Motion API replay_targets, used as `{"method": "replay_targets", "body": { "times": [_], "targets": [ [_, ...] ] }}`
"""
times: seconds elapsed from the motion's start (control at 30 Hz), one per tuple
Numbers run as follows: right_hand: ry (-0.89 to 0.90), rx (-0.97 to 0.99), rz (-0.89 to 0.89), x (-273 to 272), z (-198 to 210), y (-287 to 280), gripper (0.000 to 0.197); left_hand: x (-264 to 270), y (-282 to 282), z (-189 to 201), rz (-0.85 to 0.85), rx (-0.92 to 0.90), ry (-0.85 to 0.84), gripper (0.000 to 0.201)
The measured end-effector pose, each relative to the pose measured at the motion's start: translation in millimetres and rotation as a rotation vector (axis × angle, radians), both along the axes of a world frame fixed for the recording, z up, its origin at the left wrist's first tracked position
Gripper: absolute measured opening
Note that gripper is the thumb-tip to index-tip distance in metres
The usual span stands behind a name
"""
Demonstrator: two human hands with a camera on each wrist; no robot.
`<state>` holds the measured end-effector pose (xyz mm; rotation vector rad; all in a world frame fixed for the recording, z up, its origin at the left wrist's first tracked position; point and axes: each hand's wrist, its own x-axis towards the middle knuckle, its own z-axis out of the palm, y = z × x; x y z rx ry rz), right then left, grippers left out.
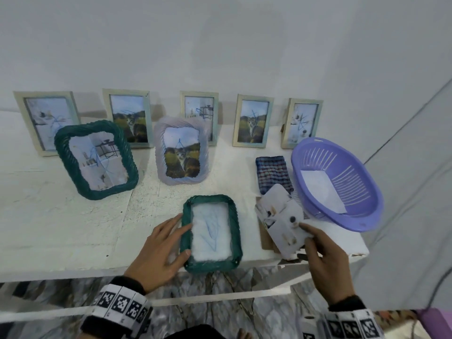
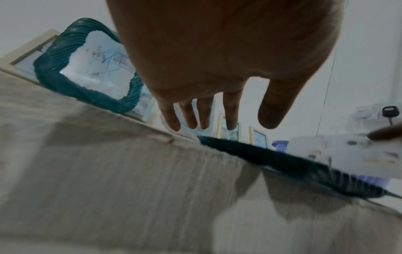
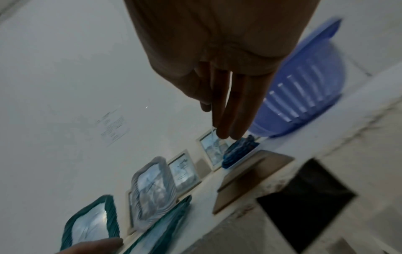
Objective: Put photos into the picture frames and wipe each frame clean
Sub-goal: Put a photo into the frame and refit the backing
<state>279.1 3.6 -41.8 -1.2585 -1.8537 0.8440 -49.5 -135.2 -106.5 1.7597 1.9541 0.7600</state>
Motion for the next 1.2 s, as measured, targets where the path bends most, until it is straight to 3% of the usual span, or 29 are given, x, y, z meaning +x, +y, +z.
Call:
{"method": "replay_targets", "body": {
  "times": [0.1,0.23,0.4,0.6,0.7,0.9,1.2],
  "targets": [
    [0.065,-0.151,-0.038,34.1,-6.3,-2.9,0.028,11.8,23.7,19.4,-0.028,0.070,0.005,0.058],
    [-0.004,-0.248,-0.100,82.6,-24.4,-8.0,0.032,53.7,79.5,47.8,-0.152,0.161,-0.011,0.051],
    [-0.236,-0.169,-0.143,123.1,-33.5,-16.7,0.049,127.7,164.8,68.0,-0.339,0.241,0.139,0.049],
    [-0.454,-0.051,-0.107,149.7,-29.5,-18.7,0.043,182.1,237.5,73.9,-0.419,0.057,0.354,0.041],
    [-0.565,-0.059,-0.085,153.3,-24.8,-11.8,0.042,188.3,247.9,70.9,-0.424,0.083,0.280,0.029],
    [-0.666,-0.025,-0.013,138.3,-30.8,37.8,0.040,181.9,249.3,71.5,-0.424,0.211,0.127,0.026],
    [-0.859,-0.124,-0.012,110.7,-35.0,86.2,0.030,183.1,234.3,56.4,-0.396,0.229,0.186,0.025]
  ]
}}
